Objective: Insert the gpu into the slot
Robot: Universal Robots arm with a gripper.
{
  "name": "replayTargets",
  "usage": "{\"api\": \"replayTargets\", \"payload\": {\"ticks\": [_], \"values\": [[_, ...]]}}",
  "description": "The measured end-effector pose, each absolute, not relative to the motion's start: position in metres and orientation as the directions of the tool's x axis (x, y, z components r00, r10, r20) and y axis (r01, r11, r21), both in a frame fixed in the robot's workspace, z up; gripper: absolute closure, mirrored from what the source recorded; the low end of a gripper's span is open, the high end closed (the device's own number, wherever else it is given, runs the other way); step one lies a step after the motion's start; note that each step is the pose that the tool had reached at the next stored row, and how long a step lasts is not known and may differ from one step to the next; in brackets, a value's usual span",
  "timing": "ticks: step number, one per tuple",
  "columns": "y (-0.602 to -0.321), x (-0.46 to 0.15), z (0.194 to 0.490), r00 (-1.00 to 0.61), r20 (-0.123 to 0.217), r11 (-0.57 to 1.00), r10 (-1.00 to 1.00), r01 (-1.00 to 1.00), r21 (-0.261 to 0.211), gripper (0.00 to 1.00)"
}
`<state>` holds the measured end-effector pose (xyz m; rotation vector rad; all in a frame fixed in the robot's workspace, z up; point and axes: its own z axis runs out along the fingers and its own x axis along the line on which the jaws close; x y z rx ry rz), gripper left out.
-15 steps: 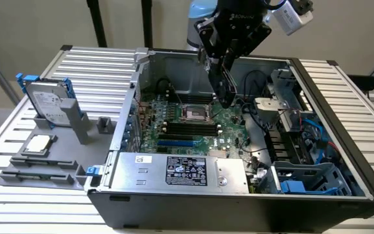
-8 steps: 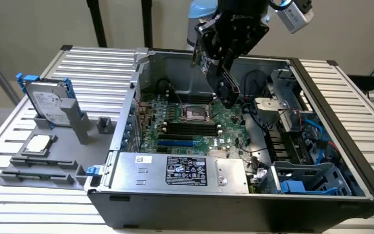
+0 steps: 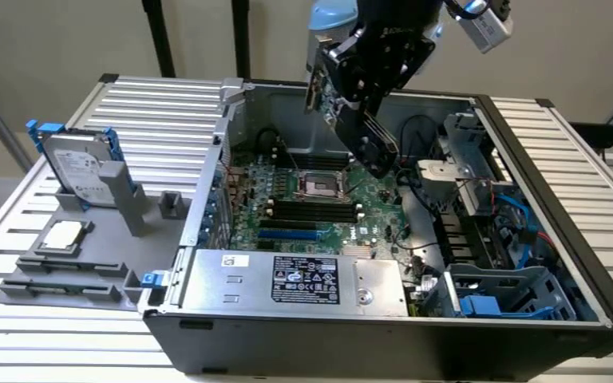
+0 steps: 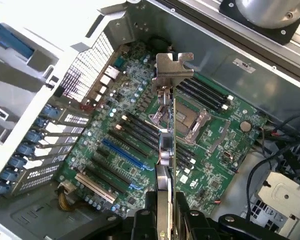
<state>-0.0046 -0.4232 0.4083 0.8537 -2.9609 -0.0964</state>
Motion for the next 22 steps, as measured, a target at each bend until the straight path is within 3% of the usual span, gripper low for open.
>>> {"api": "replayTargets", "payload": {"ticks": [22], "values": [[-0.4232,-0.0046,0.3983,-0.573,0.002,0.573,-0.819,-0.819,0.036,0.74]]}}
